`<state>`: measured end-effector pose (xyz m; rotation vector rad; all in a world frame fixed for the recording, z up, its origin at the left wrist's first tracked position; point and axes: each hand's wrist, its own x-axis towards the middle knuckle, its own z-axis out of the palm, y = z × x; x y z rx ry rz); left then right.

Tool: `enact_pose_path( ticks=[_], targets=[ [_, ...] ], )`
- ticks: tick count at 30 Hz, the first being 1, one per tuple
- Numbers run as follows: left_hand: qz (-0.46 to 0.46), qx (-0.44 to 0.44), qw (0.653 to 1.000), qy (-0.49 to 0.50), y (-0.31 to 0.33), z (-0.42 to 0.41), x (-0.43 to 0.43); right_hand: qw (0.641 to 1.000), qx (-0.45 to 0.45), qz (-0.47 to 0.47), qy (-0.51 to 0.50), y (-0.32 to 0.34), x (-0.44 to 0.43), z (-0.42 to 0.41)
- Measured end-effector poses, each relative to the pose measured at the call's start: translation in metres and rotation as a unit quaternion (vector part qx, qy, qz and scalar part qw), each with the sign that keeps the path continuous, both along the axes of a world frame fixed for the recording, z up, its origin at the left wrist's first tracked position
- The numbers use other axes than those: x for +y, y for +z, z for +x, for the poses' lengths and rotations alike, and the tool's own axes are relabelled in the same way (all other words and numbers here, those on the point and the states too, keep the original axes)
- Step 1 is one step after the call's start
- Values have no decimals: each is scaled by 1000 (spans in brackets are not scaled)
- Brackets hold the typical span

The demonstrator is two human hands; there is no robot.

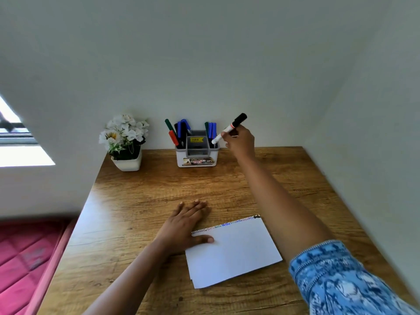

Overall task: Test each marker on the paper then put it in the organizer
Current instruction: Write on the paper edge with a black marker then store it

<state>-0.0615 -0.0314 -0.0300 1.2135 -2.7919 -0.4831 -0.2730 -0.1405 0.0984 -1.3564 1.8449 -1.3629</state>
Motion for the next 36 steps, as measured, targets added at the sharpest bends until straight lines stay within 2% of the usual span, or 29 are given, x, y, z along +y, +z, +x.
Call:
enact_pose_path(
  ticks=[3, 8, 10, 12, 15, 19, 22, 25, 27, 30, 33, 36],
  targets=[
    [4, -1, 1000, 3, 1, 0, 0, 995, 100, 27, 6, -11, -15, 5],
    [14, 7, 1000, 7, 1, 0, -2, 974, 197, 109, 20, -32, -27, 12],
    [14, 6, 1000, 9, 1, -1, -2, 973, 206, 104, 5, -35, -28, 16],
    [17, 13, 1000, 14, 0, 0, -3, 980, 179, 87, -16, -34, -20, 20],
    [21, 34, 999, 28, 0, 1, -4, 985, 159, 53, -28, -40, 21, 23],
    [8, 75, 995, 59, -1, 2, -2, 971, 209, 63, 97, -77, 134, 23],
    [-64, 118, 988, 76, -6, 7, 0, 943, 283, 53, 169, -119, 208, 23],
    [-194, 150, 969, 41, -6, 8, 19, 929, 333, 10, 162, -148, 233, 25],
    [-221, 169, 960, 25, -4, 8, 40, 927, 345, 5, 149, -152, 232, 26],
    [-188, 163, 967, 54, -6, 14, 71, 919, 367, 27, 139, -151, 225, 29],
    [-138, 113, 980, 92, -13, 22, 84, 910, 380, 55, 156, -148, 221, 31],
    [-98, 66, 987, 112, -16, 22, 86, 917, 334, 88, 201, -142, 220, 27]
  ],
)
